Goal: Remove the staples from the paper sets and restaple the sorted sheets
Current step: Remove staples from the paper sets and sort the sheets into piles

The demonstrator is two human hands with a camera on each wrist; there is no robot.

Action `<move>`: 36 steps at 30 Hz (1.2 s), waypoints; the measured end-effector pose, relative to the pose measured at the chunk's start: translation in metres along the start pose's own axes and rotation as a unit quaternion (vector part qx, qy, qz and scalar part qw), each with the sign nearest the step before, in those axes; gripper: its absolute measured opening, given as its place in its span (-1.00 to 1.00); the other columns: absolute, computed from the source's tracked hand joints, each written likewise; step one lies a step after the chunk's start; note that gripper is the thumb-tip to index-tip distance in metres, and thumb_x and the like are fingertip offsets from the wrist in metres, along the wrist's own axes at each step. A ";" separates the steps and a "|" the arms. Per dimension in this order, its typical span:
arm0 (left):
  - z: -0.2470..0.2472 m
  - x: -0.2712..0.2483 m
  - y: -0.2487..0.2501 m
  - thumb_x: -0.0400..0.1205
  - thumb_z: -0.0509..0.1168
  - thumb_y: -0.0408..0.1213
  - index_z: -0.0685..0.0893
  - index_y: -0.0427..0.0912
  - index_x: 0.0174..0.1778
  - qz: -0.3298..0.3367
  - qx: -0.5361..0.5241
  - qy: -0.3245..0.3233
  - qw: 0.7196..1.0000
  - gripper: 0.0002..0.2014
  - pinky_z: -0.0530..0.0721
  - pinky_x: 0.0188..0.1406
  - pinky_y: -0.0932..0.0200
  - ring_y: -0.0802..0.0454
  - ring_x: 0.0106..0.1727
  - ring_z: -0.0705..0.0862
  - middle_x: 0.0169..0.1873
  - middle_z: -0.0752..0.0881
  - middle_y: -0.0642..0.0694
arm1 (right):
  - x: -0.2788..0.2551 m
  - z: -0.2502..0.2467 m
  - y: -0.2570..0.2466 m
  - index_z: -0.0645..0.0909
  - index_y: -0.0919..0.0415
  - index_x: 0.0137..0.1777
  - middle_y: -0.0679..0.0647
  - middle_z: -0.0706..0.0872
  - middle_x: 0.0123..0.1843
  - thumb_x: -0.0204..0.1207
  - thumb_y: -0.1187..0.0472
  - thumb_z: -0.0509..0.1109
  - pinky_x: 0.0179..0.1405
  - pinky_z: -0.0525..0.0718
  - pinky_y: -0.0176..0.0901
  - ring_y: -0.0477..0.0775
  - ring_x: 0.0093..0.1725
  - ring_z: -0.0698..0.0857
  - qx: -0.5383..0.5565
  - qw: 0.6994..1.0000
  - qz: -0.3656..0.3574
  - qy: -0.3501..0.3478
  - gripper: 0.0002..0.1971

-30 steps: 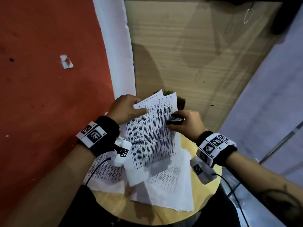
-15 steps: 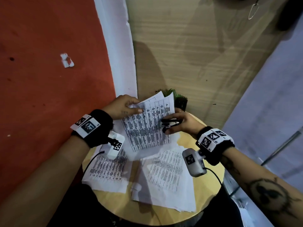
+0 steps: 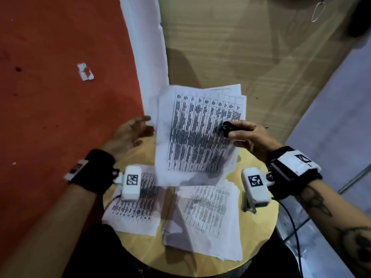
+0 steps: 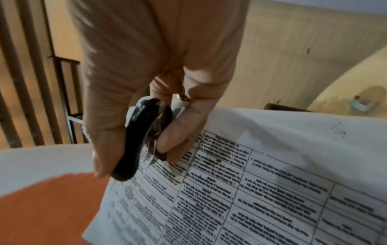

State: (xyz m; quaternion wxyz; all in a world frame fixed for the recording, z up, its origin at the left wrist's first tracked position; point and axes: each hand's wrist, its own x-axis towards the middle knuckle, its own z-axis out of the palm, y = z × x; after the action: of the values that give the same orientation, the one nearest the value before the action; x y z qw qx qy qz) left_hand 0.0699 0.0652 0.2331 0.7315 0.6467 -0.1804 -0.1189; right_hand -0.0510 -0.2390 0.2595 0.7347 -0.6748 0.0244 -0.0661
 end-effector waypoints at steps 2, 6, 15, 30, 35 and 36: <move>0.014 -0.010 -0.017 -0.03 0.64 0.19 0.58 -0.01 0.01 -0.035 -0.004 -0.026 0.999 -0.25 0.63 -0.33 0.36 0.30 -0.35 0.71 -0.35 0.78 0.21 | 0.000 0.004 0.005 0.67 0.13 -0.11 -0.10 0.81 -0.33 -0.65 -0.05 0.76 -0.51 0.62 -0.44 -0.23 -0.35 0.75 0.024 1.000 0.009 0.005 -0.09; 0.040 -0.024 -0.050 0.39 0.52 -0.29 0.68 -0.21 0.08 -0.006 0.023 0.076 0.997 -0.65 0.68 0.04 0.16 0.01 -0.05 0.75 -0.16 0.82 0.03 | 0.003 0.021 0.026 0.67 0.16 -0.11 -0.02 0.81 -0.31 -0.28 0.18 0.71 -0.49 0.64 -0.41 -0.15 -0.31 0.78 0.064 0.996 0.057 0.014 -0.38; -0.060 -0.025 -0.136 0.51 0.41 -0.52 0.56 -0.51 0.30 -0.139 0.124 0.211 0.960 -0.57 0.49 0.11 0.14 -0.04 0.11 0.59 0.22 0.64 -0.35 | -0.009 0.008 0.164 0.48 0.25 0.10 0.10 0.64 -0.09 0.53 0.35 0.39 -0.25 0.62 -0.25 -0.01 -0.14 0.65 -0.009 0.973 0.190 0.129 -0.81; -0.147 0.010 -0.248 0.49 0.47 -0.41 0.58 -0.49 0.29 -0.344 0.317 0.197 0.862 -0.54 0.54 0.27 -0.12 -0.35 0.27 0.62 0.26 0.63 -0.42 | -0.026 0.011 0.350 0.38 0.60 0.16 -0.17 0.63 -0.52 0.53 0.53 0.30 -0.49 0.51 -0.52 -0.38 -0.50 0.58 -0.187 0.928 0.312 0.077 -0.74; -0.147 0.034 -0.249 0.50 0.49 -0.27 0.39 -0.40 0.47 -0.323 0.472 0.190 0.798 -0.33 0.48 0.37 -0.17 -0.39 0.40 0.50 0.41 0.49 -0.45 | -0.025 0.013 0.343 0.33 0.42 0.04 0.00 0.51 -0.46 0.56 0.50 0.27 -0.59 0.44 -0.52 -0.33 -0.58 0.51 -0.183 0.931 0.304 0.081 -0.84; -0.140 0.039 -0.247 0.49 0.50 -0.22 0.37 -0.34 0.50 -0.295 0.508 0.194 0.785 -0.29 0.46 0.38 -0.21 -0.39 0.42 0.47 0.43 0.47 -0.43 | -0.024 0.014 0.340 0.36 0.42 -0.02 -0.04 0.53 -0.54 0.57 0.49 0.26 -0.62 0.41 -0.52 -0.33 -0.63 0.49 -0.181 0.933 0.302 0.074 -0.89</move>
State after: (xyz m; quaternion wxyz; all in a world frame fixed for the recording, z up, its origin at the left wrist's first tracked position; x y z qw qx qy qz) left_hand 0.1783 0.1420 -0.0209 0.2455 0.9561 0.1308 -0.0924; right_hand -0.0514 -0.1949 -0.0786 0.5813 -0.7503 0.2931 0.1151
